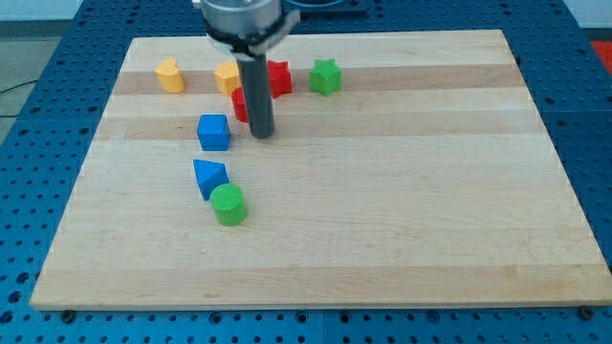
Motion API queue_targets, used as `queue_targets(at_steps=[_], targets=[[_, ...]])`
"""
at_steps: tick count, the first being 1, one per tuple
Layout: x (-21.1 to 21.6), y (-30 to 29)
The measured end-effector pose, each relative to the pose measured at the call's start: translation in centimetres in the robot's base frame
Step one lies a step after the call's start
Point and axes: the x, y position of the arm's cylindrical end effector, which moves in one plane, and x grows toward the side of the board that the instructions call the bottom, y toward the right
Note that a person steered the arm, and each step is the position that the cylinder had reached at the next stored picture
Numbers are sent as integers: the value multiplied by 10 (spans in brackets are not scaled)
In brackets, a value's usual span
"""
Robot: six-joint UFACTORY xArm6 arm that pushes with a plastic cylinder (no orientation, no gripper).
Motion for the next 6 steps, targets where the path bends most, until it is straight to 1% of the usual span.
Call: queue_targets(at_steps=[1, 2, 3, 4, 6], targets=[[11, -71], [30, -111], [38, -119], [48, -113], [54, -119]])
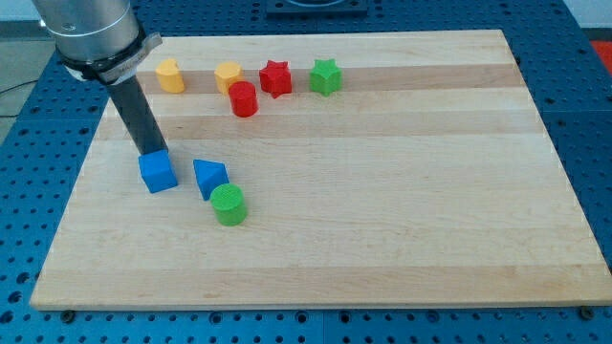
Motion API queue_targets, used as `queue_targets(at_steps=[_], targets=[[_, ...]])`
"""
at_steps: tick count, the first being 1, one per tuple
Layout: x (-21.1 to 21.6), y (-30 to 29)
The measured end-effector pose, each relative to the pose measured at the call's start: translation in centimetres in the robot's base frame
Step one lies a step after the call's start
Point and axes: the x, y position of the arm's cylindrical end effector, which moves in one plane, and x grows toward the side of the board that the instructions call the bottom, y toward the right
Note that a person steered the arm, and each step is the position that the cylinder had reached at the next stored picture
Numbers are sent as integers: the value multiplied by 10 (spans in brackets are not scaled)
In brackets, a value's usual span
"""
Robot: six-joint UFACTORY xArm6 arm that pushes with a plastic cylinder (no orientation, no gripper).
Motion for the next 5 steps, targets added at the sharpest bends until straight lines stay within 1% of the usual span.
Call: queue_targets(at_steps=[2, 4, 5], targets=[[1, 6], [12, 7], [-3, 24]])
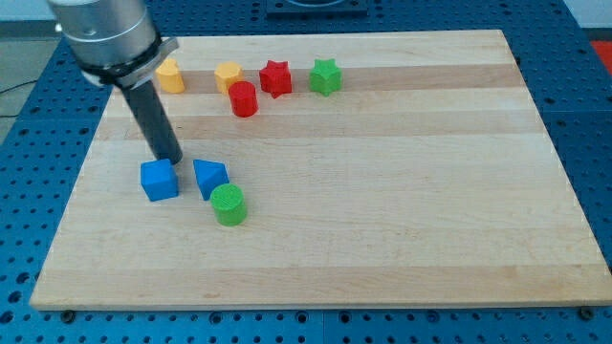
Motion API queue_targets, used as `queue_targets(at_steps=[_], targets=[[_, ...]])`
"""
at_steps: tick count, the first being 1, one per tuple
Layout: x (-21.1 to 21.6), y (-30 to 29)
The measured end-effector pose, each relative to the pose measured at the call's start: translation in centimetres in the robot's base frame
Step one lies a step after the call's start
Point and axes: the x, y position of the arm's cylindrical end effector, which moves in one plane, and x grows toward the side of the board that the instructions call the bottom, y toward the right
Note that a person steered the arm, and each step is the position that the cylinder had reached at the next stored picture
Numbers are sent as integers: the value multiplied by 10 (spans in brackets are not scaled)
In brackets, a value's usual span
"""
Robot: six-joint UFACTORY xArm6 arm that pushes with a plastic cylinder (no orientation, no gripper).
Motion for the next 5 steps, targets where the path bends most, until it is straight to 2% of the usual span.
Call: queue_targets(at_steps=[1, 3, 4, 5], targets=[[-47, 41], [-53, 217], [-26, 314], [17, 343]])
